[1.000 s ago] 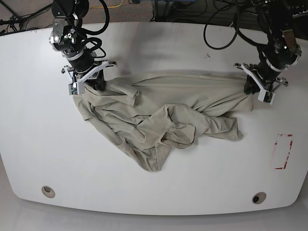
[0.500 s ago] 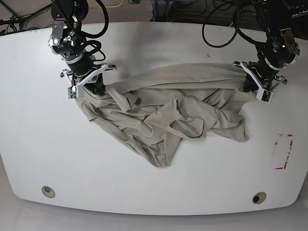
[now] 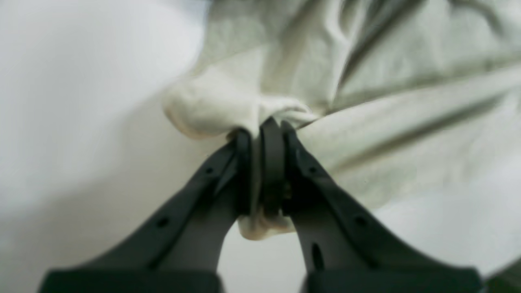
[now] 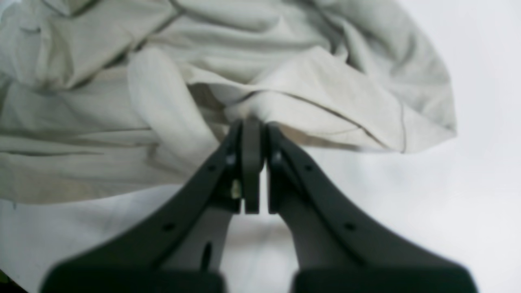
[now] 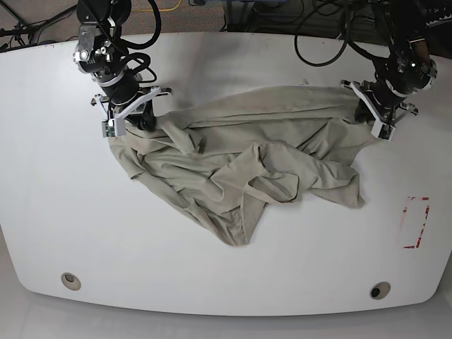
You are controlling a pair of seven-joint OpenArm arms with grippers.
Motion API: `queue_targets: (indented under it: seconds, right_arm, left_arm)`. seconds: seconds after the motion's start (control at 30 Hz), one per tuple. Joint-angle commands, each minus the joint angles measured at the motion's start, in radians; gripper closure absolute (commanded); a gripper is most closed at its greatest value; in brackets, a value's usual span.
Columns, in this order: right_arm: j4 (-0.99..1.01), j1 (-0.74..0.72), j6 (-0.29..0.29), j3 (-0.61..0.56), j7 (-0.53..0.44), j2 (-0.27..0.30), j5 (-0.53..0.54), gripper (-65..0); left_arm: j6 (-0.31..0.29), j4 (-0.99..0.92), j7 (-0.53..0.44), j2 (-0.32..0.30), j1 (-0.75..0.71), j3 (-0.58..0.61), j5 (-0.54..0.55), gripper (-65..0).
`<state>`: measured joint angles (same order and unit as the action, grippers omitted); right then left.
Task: Fold the T-shirt properly
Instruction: 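Lift both pinched edges slightly, pulling the shirt taut between grippers, then release the shirt with both grippers and open them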
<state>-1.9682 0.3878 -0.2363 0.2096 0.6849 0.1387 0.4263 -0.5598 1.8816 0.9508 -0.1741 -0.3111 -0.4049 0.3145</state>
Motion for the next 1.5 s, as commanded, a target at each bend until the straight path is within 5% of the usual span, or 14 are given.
queue_targets:
  seconds: [0.0, 0.17, 0.43, 0.57, 0.9, 1.17, 1.47]
  right_arm:
    - [-0.022, 0.012, -0.007, 0.002, -0.021, -0.001, 0.009, 0.0]
    - [-0.023, 0.021, -0.011, -0.001, -0.022, -0.009, 0.008, -0.4]
    - [-0.025, 0.021, -0.009, 0.003, -0.006, -0.023, -0.022, -11.3]
    - [-0.01, -0.012, -0.011, -0.01, 0.001, -0.031, -0.043, -21.1]
    - [-0.009, -0.031, -0.013, -0.017, 0.028, -0.057, -0.093, -28.0]
    - [-0.012, -0.004, -0.015, -0.019, 0.023, -0.059, -0.094, -30.3]
    - [-0.023, 0.08, -0.016, -0.008, 0.004, -0.057, -0.024, -45.0]
  left_arm:
    - [-0.009, 0.004, -0.009, -0.029, -0.019, -0.009, -0.003, -0.7]
    - [-0.026, -0.008, -0.006, -0.061, -0.041, -0.017, -0.007, -2.6]
    - [-0.057, -0.024, -0.005, -0.101, -0.045, -0.032, -0.016, -18.3]
    - [-0.069, -0.025, 0.003, -0.095, 0.005, -0.022, -0.007, -15.3]
    - [-0.073, -0.013, -0.004, -0.071, 0.043, -0.011, -0.012, -7.2]
    - [-0.074, 0.008, 0.017, -0.066, 0.021, -0.01, -0.011, -13.8]
    - [-0.067, 0.048, 0.052, -0.081, -0.037, -0.026, -0.012, -19.3]
